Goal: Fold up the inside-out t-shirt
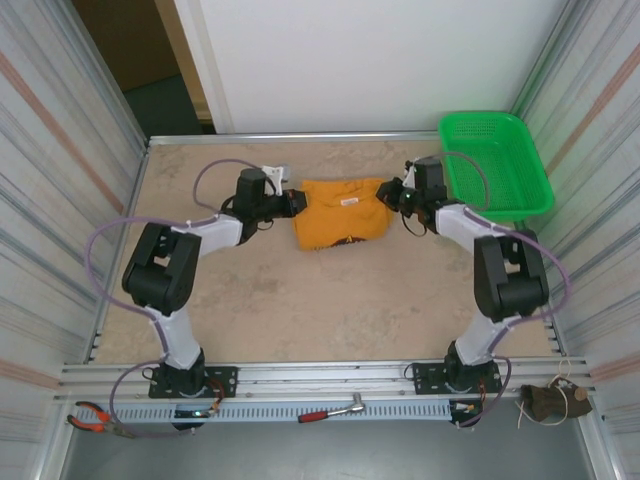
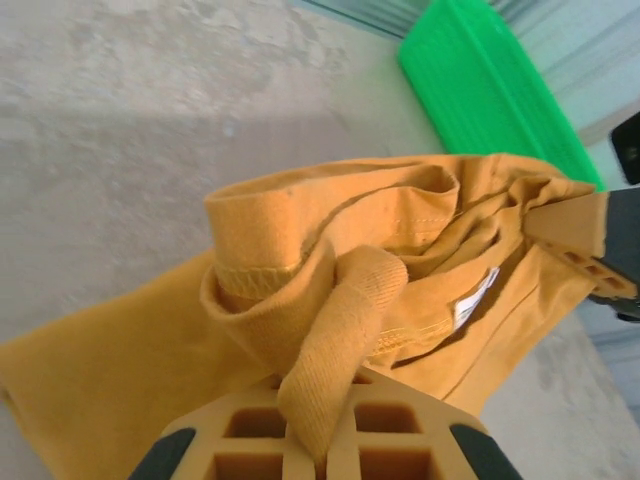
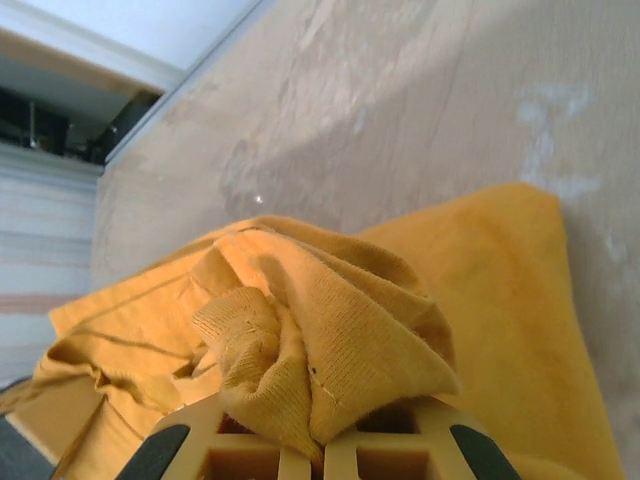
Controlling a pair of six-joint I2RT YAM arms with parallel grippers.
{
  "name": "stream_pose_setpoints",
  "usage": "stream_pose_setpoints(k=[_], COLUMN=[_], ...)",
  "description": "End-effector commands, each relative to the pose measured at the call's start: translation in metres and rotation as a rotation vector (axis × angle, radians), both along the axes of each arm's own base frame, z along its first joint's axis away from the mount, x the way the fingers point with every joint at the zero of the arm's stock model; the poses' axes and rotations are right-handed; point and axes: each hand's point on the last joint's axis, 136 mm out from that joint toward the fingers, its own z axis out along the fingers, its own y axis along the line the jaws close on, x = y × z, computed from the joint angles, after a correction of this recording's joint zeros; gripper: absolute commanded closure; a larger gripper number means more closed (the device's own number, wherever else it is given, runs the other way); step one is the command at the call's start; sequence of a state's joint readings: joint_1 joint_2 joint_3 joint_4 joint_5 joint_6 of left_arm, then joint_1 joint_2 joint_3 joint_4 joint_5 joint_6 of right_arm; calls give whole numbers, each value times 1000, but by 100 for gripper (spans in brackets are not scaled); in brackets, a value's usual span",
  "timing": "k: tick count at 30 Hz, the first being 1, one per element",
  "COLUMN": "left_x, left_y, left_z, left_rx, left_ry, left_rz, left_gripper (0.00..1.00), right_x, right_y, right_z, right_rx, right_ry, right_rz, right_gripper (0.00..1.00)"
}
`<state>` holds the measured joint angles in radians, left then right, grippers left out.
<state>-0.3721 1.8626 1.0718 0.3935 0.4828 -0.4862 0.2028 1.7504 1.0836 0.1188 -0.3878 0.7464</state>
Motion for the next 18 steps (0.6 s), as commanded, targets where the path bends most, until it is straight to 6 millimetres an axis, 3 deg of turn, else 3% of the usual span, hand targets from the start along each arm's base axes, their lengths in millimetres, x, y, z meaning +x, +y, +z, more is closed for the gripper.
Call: stream_pose_setpoints(k=[1,8,10,11,13,18], left_x=[25,52,56,57,60,59], left_y=[16,37,44,46,46,48], left_z=[-35,-76,-80,-78,-63,6], left_rx=[120,172,159,149,95,37], left_ry=[28,90,112,114,113,68], left_rz=[64,177,221,232,224,201], left_gripper=[100,100,100,91,59,18], right_x=[24,56,59,58,56,34], right_y=[-5,5,10,11,7,-12], right_z=[-29,-76,-79,-77,-60,-5], right_rx=[-57,-77,-70,-69,-68,-32], right_ry=[48,145,163,167,141,69], right_rz=[-15,-1,22,33,26,-9], right_gripper=[100,98,72,62,51,45])
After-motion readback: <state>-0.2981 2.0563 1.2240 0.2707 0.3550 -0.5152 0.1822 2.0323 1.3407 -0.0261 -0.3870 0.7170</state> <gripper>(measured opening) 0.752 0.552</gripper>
